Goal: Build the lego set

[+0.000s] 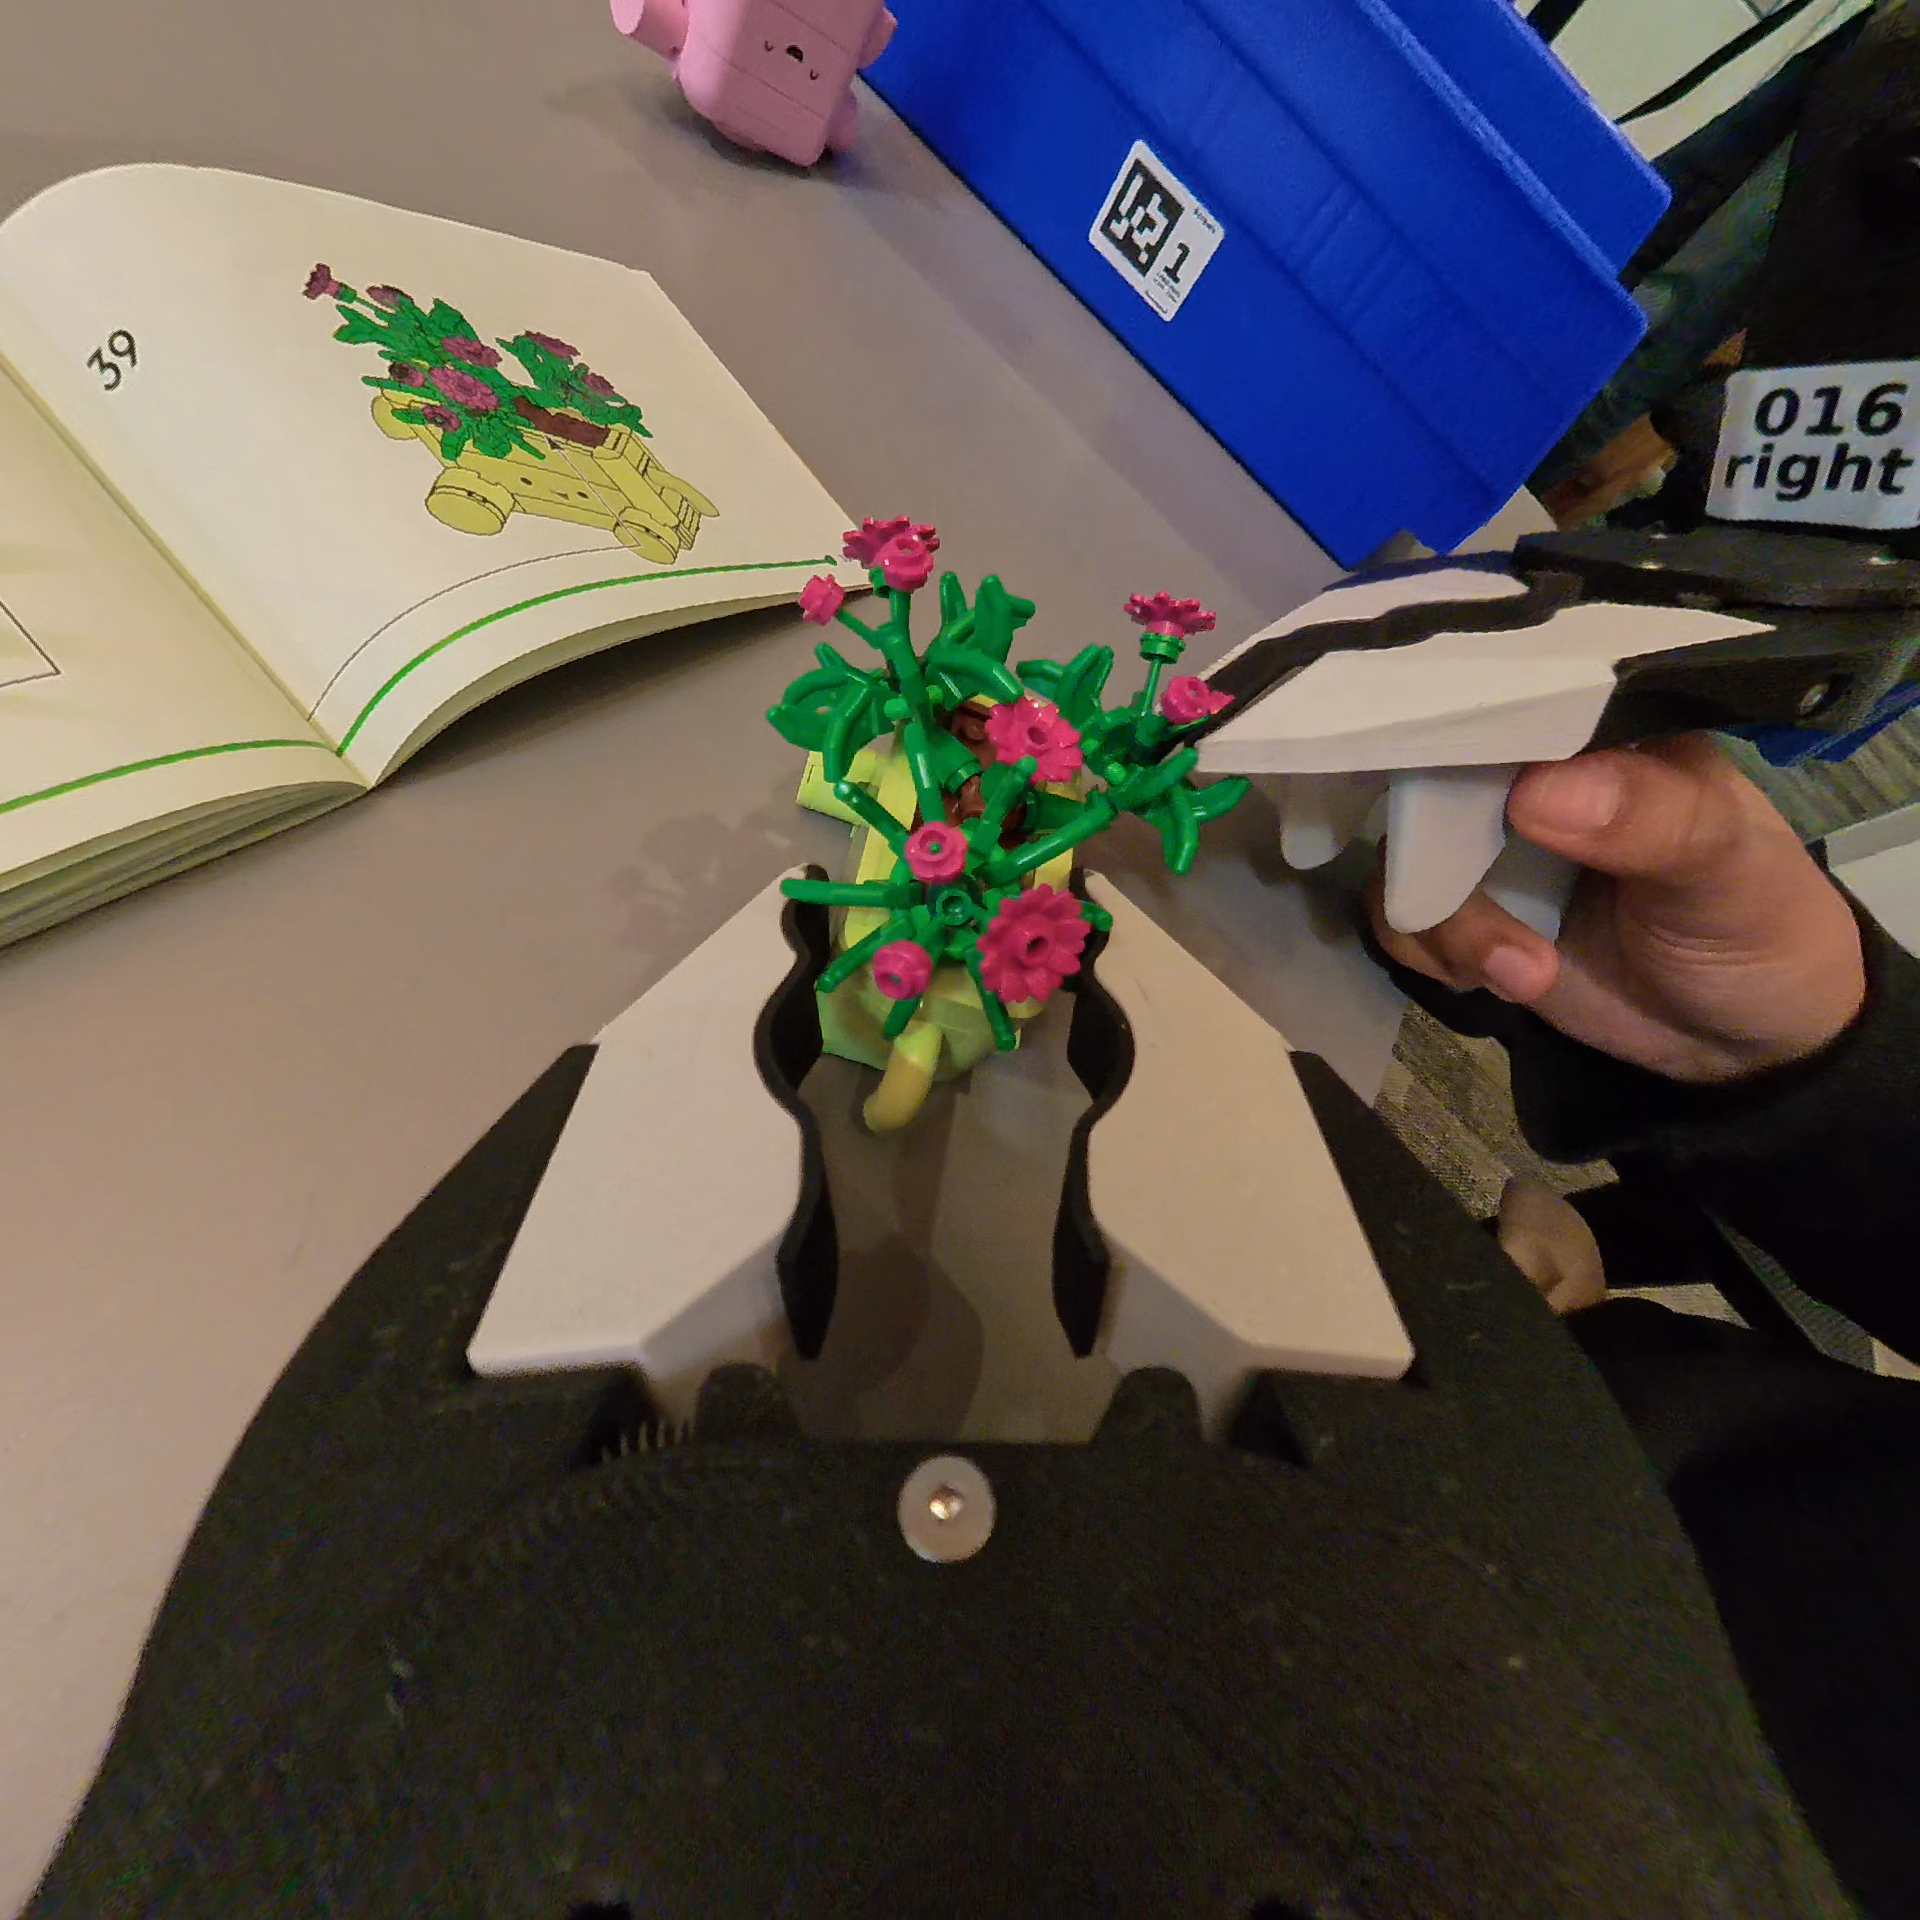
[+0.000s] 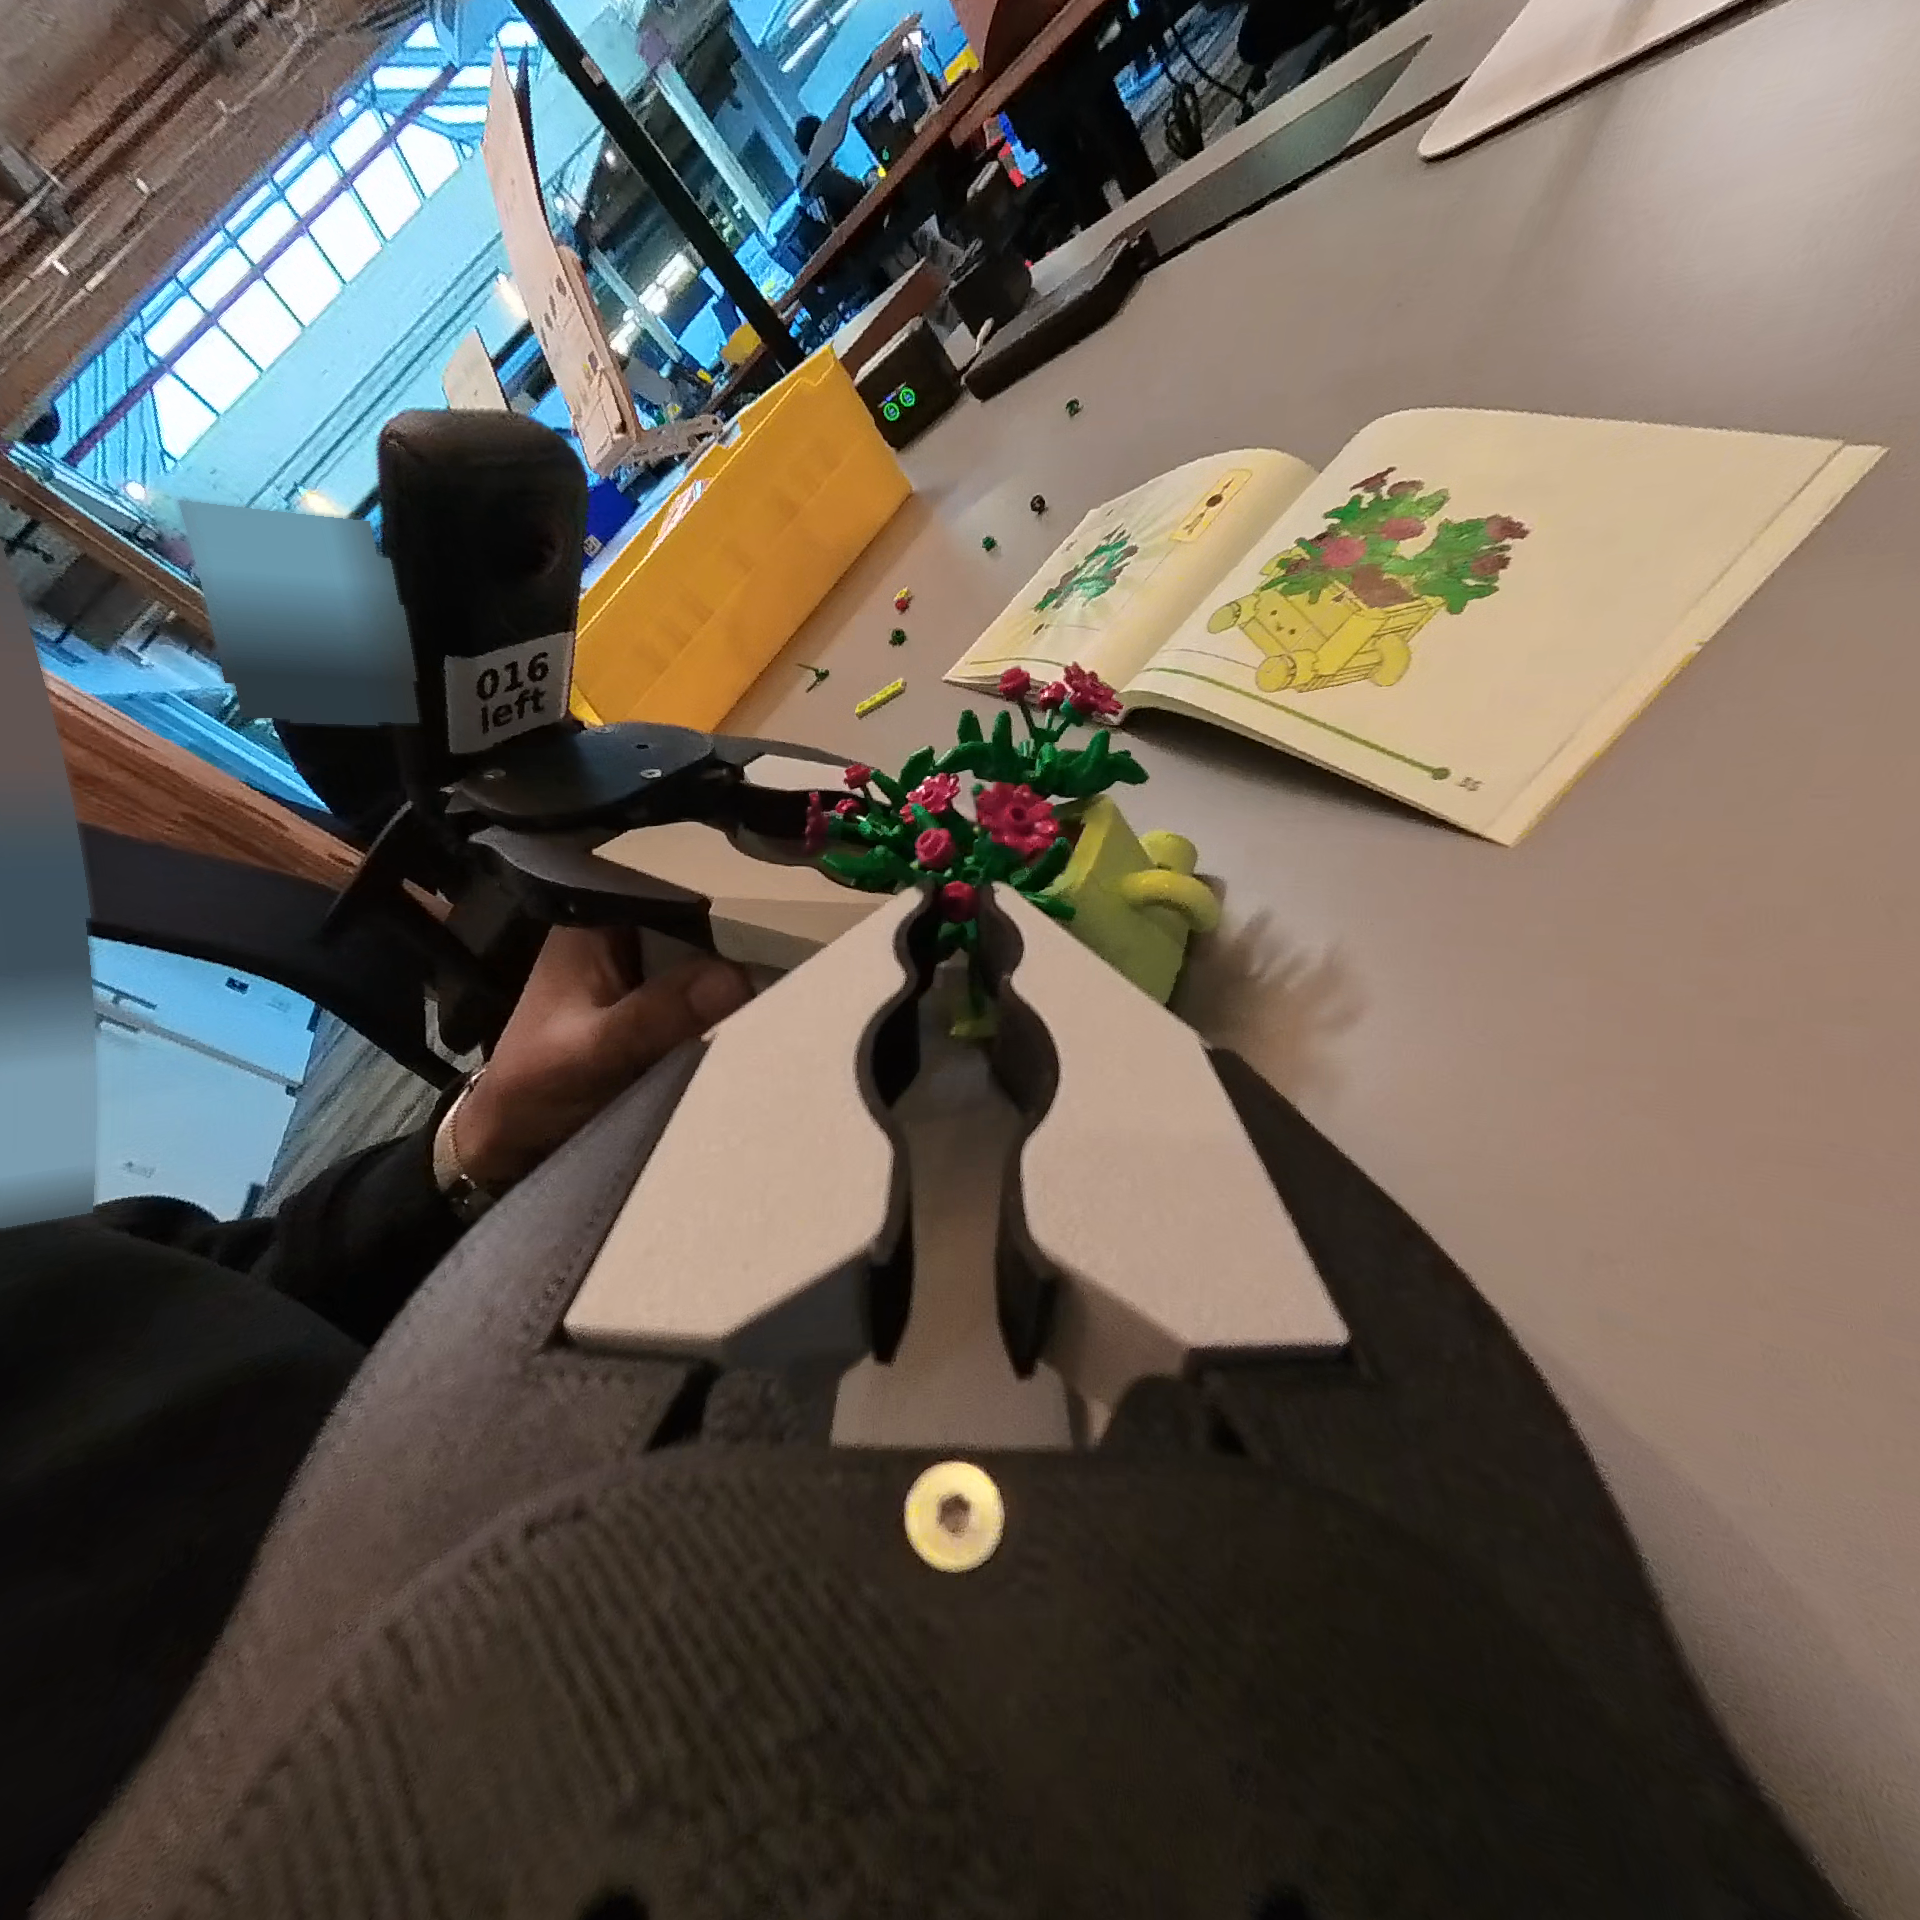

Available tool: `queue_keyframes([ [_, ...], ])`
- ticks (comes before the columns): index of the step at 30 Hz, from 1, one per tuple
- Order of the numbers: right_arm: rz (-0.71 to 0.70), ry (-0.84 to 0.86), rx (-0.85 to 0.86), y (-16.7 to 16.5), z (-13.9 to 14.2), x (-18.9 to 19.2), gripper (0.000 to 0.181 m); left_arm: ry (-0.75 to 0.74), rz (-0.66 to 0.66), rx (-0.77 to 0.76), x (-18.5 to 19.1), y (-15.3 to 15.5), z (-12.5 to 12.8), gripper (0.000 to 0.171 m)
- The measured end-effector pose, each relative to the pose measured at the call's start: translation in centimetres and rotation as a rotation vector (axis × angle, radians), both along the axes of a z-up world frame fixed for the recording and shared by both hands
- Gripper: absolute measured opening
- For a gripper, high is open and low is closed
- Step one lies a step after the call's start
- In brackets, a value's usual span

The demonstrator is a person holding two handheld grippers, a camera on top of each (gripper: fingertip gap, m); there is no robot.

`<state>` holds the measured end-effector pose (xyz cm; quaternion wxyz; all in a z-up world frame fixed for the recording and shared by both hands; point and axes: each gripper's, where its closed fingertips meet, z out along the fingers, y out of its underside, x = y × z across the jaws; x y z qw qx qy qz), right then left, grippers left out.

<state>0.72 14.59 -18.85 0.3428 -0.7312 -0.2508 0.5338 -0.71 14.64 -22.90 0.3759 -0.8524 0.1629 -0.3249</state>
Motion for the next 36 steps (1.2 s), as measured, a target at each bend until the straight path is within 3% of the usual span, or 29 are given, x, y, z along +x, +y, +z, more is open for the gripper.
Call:
queue_keyframes([
  [8,-0.019,0.027,0.052,-0.1,0.8,0.3,0.005,0.004,0.000,-0.002,0.0,-0.1,0.0,0.043],
  [16,-0.020,0.004,0.081,0.1,0.8,0.4,0.005,-0.073,0.013,0.106,-0.4,-0.2,2.0,0.052],
  [22,-0.068,-0.108,0.189,1.6,0.8,2.4,0.005,-0.040,0.003,0.149,-0.2,-0.5,2.3,0.053],
  [31,-0.095,-0.001,0.230,1.4,2.2,3.5,0.005,0.112,-0.036,0.281,0.3,-1.1,2.6,0.055],
  [36,-0.098,0.091,0.234,1.2,3.2,4.3,0.005,0.329,-0.053,0.387,0.2,-1.2,2.0,0.056],
])
